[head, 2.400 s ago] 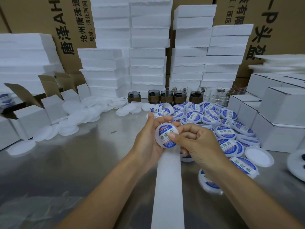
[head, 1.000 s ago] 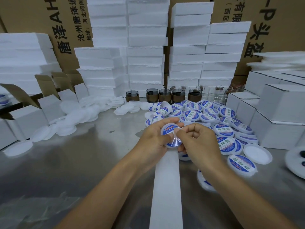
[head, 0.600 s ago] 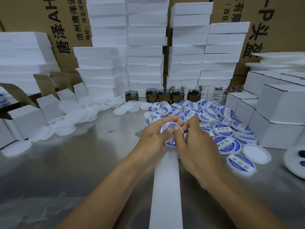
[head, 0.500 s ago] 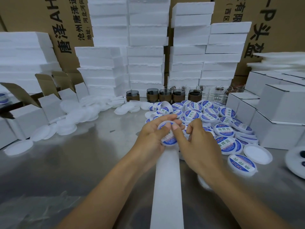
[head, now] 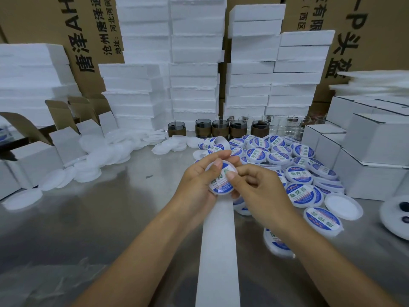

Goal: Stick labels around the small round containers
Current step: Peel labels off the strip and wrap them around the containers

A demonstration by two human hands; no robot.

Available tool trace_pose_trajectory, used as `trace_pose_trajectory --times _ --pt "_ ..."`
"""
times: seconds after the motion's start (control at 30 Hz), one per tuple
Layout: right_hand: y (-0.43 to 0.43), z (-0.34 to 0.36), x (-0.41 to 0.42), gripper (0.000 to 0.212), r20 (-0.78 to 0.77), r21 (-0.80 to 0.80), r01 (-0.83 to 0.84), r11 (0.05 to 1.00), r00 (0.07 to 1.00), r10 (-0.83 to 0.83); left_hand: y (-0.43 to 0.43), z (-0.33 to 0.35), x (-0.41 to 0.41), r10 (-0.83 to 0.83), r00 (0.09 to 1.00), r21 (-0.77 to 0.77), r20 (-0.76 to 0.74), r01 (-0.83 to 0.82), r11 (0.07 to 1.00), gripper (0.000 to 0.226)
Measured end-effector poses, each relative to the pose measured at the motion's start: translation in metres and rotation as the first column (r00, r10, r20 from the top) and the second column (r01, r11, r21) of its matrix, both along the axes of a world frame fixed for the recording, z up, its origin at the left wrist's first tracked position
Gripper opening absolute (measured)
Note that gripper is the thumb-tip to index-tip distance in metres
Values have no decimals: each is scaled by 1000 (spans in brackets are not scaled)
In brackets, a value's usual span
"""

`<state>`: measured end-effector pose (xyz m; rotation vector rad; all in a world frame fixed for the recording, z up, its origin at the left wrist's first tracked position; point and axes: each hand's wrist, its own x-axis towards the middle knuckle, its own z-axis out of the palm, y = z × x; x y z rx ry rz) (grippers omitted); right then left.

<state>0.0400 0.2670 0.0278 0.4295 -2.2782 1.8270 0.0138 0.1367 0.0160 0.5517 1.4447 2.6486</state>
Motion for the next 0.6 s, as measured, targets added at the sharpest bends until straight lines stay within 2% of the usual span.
trace_pose_trajectory --times 0.1,0.2,0.27,0.3,0.43,0.6 --pt "-1 0 0 11 -19 -8 49 999 999 -49 0 -2 -1 48 999 -66 -21 -49 997 24" --pt "0 -3 -2 12 -42 -58 148 987 988 -151 1 -7 -2 172 982 -308 -82 -189 933 27" --pt "2 -4 -3 6 -54 -99 190 977 979 -196 2 -9 -1 211 972 -392 -101 -234 890 25" --pt "3 -4 -3 4 -55 -108 192 975 979 -199 2 -10 -1 227 968 -408 -108 -251 878 21" --pt "2 -4 -4 20 -96 -49 139 989 985 -143 1 -8 0 250 962 -378 -112 -273 884 15" --pt "3 -6 -6 18 -73 -90 197 976 976 -203 5 -6 4 211 968 -388 -135 -248 888 32"
